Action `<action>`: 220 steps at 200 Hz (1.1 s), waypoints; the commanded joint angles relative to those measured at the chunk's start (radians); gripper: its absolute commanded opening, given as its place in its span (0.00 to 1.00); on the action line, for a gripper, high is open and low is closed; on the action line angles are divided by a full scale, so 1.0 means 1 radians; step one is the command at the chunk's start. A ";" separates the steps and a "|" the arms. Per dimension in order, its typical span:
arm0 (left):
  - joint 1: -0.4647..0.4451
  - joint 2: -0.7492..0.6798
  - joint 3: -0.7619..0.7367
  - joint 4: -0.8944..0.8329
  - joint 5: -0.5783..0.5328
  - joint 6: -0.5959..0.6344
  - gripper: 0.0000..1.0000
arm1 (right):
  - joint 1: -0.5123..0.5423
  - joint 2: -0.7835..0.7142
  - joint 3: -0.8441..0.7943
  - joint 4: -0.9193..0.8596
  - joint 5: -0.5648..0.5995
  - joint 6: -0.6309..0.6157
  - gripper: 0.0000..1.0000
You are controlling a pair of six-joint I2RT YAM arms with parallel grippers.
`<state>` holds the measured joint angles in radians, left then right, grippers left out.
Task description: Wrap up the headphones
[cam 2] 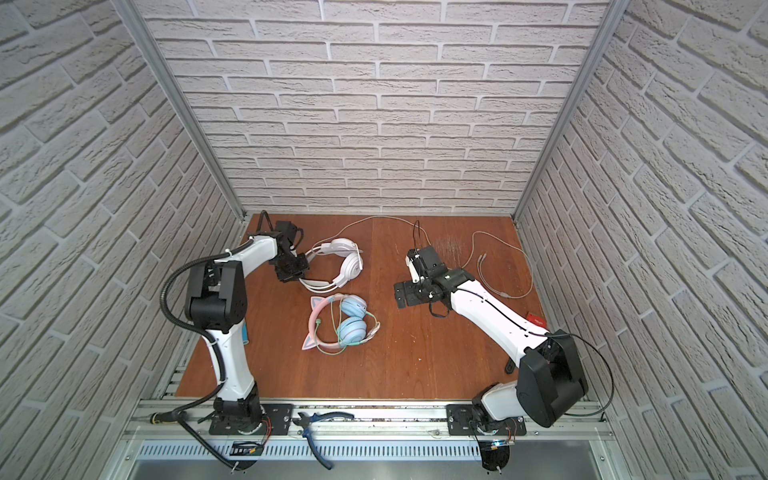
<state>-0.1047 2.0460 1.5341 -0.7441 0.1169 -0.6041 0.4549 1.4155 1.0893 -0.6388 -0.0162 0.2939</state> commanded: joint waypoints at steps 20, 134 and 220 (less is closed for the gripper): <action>0.003 -0.118 0.127 -0.027 0.093 0.114 0.00 | -0.054 -0.036 0.026 -0.020 0.012 -0.040 1.00; -0.136 -0.243 0.494 -0.279 0.247 0.290 0.00 | -0.253 0.057 0.120 -0.036 -0.058 -0.117 0.99; -0.187 -0.397 0.388 -0.265 0.317 0.273 0.00 | -0.371 0.226 0.158 0.010 -0.218 -0.168 0.93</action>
<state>-0.2886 1.7042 1.9465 -1.0420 0.3775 -0.3218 0.0990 1.6108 1.2003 -0.6678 -0.1368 0.1547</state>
